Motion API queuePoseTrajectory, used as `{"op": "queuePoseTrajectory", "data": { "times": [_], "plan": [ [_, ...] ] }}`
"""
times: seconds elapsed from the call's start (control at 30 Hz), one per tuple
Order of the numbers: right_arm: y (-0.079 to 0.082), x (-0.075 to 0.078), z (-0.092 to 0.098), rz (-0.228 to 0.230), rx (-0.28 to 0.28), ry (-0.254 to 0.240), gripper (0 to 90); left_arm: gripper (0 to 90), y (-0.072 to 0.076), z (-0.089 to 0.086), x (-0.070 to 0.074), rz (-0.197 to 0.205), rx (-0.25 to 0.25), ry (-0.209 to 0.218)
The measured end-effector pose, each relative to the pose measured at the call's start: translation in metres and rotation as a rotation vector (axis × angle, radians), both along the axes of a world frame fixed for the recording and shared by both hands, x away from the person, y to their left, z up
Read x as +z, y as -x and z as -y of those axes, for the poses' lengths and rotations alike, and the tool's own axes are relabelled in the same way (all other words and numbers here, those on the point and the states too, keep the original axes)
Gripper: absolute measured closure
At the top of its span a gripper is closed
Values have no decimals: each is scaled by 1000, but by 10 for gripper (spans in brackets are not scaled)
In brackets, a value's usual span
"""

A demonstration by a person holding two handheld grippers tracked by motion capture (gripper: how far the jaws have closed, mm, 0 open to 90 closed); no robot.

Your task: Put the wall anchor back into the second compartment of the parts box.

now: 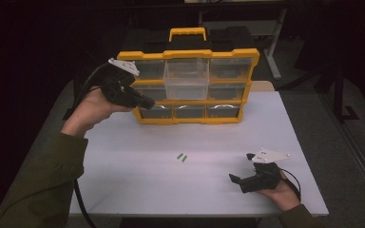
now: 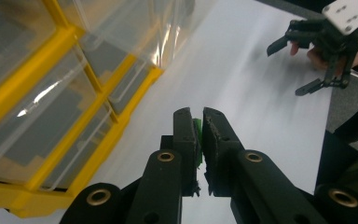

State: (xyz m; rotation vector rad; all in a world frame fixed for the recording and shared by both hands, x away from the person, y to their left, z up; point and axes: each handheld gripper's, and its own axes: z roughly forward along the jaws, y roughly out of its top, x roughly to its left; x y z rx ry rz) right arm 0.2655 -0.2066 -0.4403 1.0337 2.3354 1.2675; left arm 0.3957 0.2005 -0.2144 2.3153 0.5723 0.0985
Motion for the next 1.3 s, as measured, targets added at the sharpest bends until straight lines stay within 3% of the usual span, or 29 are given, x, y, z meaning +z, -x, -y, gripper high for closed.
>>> {"op": "queuePoseTrajectory", "data": {
  "times": [0.5, 0.83, 1.03, 1.3],
  "plan": [
    [0, 0, 0, -5, -1, -4, 0, 840, -13, 7, 50, 42, -1, -5],
    [1, 0, 0, -9, -1, -7, 0, 840, -23, 21, 73, 64, -1, -3],
    [1, 0, 1, -11, -2, -12, 0, 840, -30, 33, 81, 66, -9, -11],
    [1, 0, 1, -11, -1, -13, 0, 838, -37, 54, 81, 75, -14, -28]
  ]
}}
